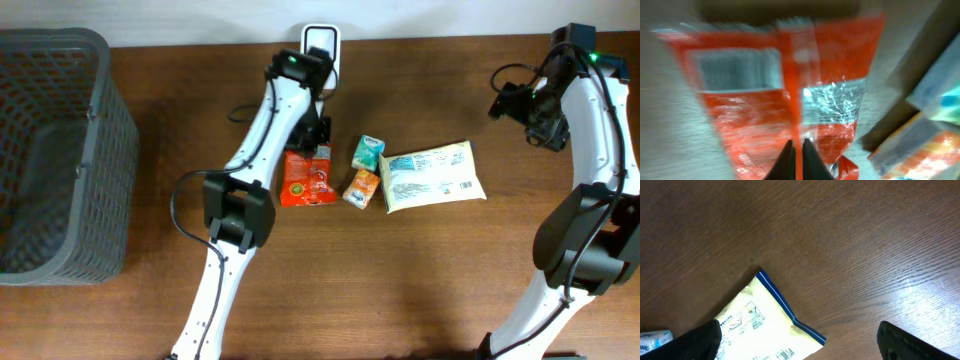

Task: Scan the item barcode
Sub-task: 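Lower the red bag onto the table, release, and raise the left arm, then grasp the wet-wipes pack edge with the right gripper and lift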

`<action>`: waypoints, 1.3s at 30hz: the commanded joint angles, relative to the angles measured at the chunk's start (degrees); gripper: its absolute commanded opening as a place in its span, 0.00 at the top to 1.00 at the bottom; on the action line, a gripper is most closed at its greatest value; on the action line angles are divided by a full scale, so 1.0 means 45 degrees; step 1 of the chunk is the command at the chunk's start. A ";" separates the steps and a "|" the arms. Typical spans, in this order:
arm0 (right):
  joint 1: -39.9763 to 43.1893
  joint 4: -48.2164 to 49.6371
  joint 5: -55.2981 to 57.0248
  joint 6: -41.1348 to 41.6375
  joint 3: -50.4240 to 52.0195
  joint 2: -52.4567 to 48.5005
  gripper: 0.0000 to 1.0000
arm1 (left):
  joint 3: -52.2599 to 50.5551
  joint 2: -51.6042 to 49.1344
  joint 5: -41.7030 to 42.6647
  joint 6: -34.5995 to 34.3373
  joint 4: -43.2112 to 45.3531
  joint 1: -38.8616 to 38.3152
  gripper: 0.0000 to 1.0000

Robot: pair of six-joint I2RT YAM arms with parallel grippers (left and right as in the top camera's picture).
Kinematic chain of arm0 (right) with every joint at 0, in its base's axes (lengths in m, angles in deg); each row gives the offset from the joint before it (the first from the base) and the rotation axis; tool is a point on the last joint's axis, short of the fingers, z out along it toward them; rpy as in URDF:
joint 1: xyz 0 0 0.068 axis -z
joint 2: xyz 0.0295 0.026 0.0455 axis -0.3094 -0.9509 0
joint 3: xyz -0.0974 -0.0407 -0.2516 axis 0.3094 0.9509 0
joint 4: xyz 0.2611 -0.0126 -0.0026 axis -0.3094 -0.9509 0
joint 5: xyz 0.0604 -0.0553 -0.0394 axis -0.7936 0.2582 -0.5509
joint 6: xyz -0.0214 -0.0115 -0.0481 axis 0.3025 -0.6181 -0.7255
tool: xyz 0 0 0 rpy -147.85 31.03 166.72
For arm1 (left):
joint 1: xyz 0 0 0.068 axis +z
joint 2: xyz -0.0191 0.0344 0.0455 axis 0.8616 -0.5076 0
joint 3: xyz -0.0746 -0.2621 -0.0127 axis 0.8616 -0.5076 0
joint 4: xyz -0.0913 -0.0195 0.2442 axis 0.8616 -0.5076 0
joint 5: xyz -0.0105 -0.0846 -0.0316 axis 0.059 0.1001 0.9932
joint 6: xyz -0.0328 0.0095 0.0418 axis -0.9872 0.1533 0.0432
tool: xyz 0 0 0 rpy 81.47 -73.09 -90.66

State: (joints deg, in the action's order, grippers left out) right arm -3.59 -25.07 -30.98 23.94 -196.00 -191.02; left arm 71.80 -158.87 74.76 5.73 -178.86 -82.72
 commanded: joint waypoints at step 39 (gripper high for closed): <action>-0.0743 -0.4051 -0.2676 -0.0180 0.0058 0.1010 0.28 | 0.4333 0.0107 -0.1418 0.0034 -0.0053 0.3036 0.01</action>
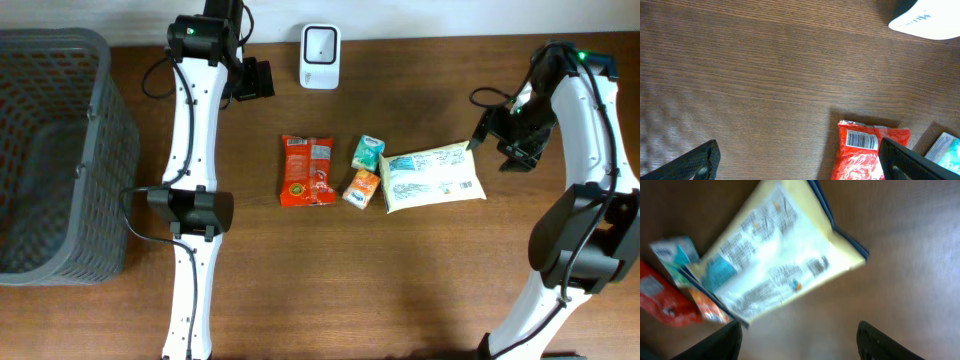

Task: Scan the item barcode
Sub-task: 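Grasp the wet-wipes pack edge with the right gripper and lift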

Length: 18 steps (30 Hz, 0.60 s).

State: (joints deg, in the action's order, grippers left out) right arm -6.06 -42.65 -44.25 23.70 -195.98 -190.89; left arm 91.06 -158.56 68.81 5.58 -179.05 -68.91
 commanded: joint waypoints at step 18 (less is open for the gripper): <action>-0.1088 1.0885 -0.2803 0.4877 1.1987 0.5625 0.01 | 0.0053 0.0039 -0.0097 0.0068 -0.0010 -0.0034 0.01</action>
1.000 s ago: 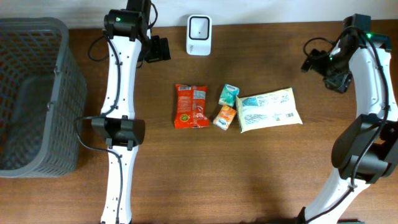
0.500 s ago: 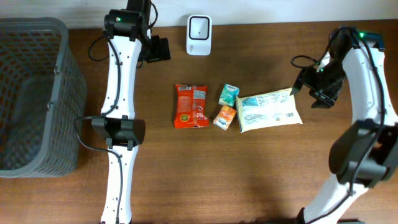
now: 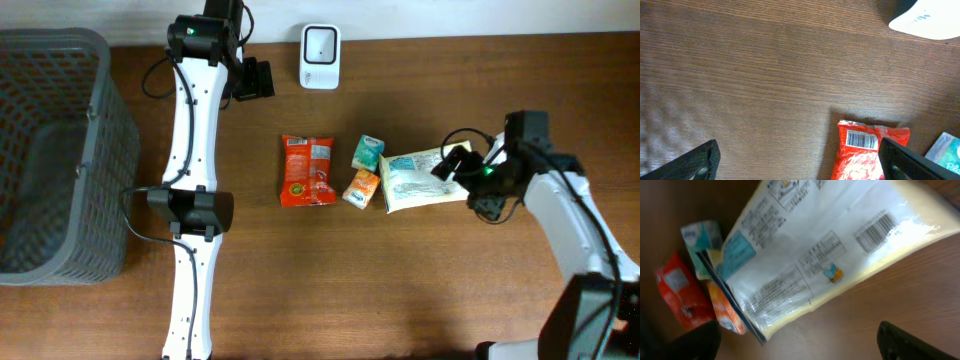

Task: Scan the item barcode
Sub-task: 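Grasp the wet-wipes pack edge with the right gripper and lift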

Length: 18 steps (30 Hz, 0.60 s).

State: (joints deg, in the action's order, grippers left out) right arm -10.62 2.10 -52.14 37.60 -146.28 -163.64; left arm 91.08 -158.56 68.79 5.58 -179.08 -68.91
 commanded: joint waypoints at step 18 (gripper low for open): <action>-0.0073 0.4313 -0.0369 0.3133 0.2118 -0.2472 0.27 | 0.0049 0.0039 -0.0092 0.0068 -0.0005 -0.0034 0.01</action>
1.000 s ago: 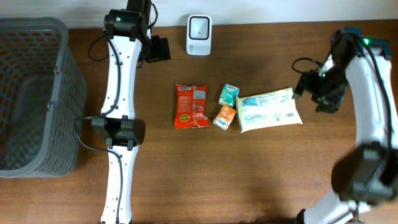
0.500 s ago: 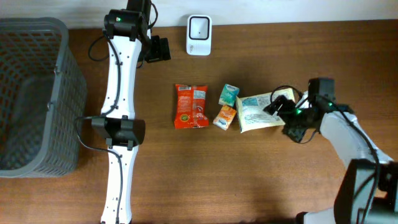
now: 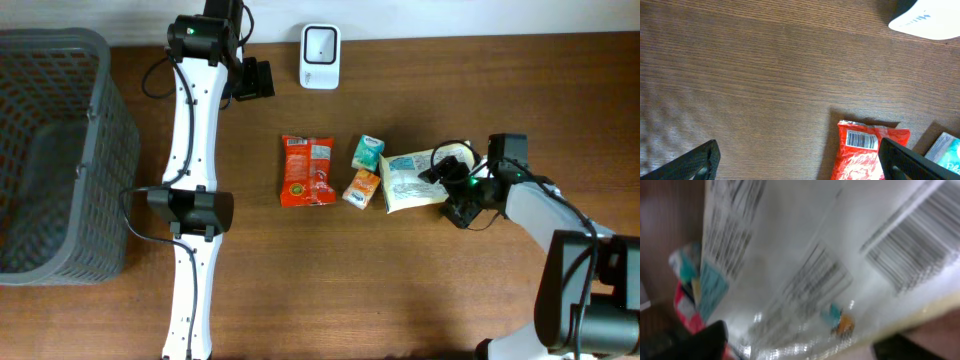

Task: Scan the item barcode
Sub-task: 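Grasp the wet-wipes pack edge with the right gripper and lift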

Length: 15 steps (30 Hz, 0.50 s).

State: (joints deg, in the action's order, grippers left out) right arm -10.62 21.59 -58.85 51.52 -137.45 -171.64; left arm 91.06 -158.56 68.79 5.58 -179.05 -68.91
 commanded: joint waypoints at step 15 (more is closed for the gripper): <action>-0.0063 -0.3959 0.4376 -0.3138 -0.2880 -0.0257 0.96 | 0.0053 0.0039 -0.0092 0.0068 -0.0010 -0.0034 0.01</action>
State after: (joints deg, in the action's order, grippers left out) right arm -10.62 11.25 -51.53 41.18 -143.66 -173.69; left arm 91.06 -158.56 68.79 5.58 -179.03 -68.91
